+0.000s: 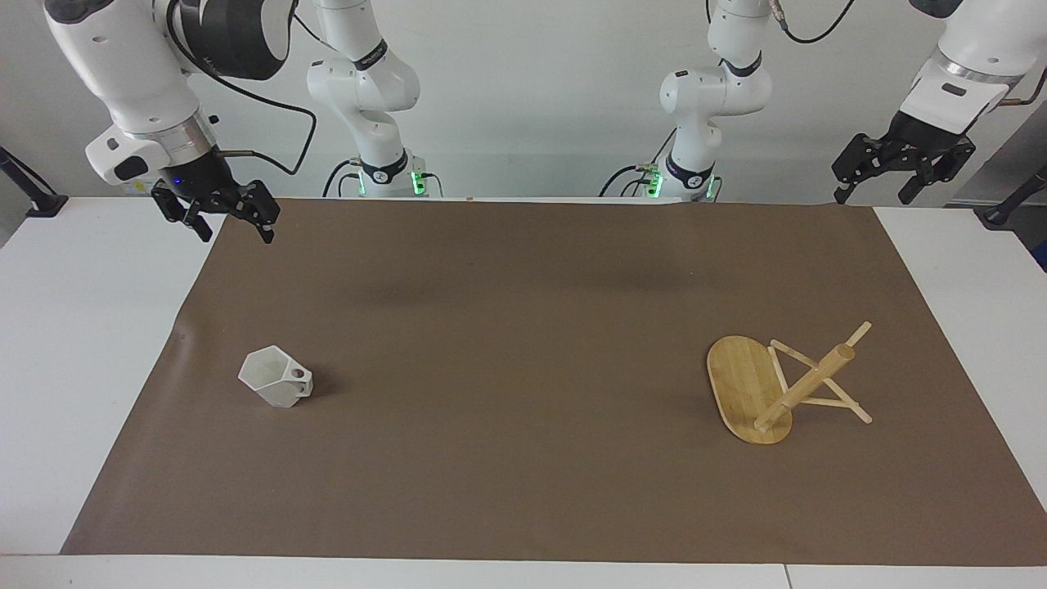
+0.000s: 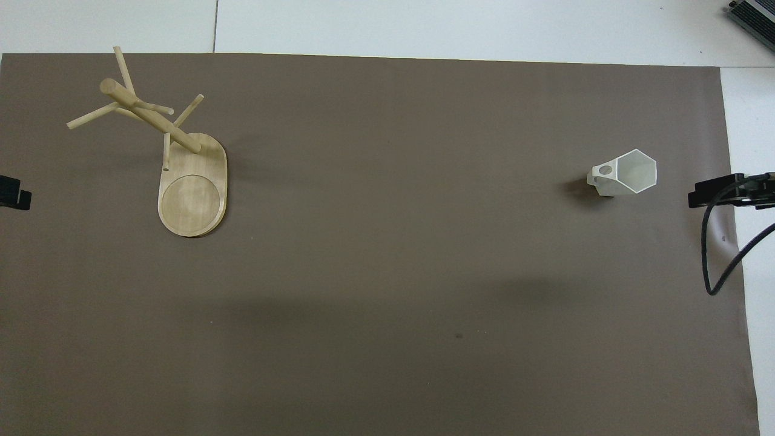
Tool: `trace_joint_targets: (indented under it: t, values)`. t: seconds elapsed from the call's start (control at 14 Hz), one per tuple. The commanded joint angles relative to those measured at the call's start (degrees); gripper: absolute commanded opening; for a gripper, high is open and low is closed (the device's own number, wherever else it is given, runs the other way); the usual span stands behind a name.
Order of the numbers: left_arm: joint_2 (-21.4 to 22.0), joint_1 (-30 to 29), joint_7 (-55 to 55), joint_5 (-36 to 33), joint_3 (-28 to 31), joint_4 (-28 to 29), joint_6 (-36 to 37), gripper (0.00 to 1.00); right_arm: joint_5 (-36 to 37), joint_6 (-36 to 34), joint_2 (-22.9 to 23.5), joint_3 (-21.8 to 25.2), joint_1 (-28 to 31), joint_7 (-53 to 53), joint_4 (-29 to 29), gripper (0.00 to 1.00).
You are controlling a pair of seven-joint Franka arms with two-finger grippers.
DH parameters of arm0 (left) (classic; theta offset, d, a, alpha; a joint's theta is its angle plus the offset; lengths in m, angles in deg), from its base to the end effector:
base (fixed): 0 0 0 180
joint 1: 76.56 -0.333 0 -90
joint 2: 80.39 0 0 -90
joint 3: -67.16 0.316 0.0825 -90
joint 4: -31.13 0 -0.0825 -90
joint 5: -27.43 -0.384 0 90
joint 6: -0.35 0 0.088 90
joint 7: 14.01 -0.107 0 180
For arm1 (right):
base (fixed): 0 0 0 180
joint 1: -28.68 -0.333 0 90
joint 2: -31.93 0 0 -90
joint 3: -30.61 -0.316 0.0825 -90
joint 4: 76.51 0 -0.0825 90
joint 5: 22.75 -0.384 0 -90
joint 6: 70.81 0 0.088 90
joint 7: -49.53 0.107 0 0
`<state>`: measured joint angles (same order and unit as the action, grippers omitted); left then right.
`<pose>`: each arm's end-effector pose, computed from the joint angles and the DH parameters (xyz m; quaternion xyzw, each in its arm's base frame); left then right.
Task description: Hang cup on rack
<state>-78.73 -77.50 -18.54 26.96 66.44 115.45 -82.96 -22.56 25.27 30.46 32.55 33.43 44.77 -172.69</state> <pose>0.5328 0.0029 0.6761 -0.9993 0.0371 -0.0055 0.0045 0.5505 -0.0651 0.5968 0.9998 -0.0167 0.0118 0.0024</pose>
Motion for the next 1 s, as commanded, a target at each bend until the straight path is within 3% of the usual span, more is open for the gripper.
trace_joint_targets:
  t: [0.0, 0.93]
  values:
    - [1.6, 0.2, -0.3, 0.4, 0.5, 1.7, 0.2, 1.00, -0.9, 0.6, -0.7, -0.3, 0.2, 0.6, -1.3, 1.00]
    - [1.6, 0.2, -0.3, 0.4, 0.5, 1.7, 0.2, 1.00, -0.9, 0.2, -0.6, -0.2, 0.3, 0.1, -1.1, 1.00]
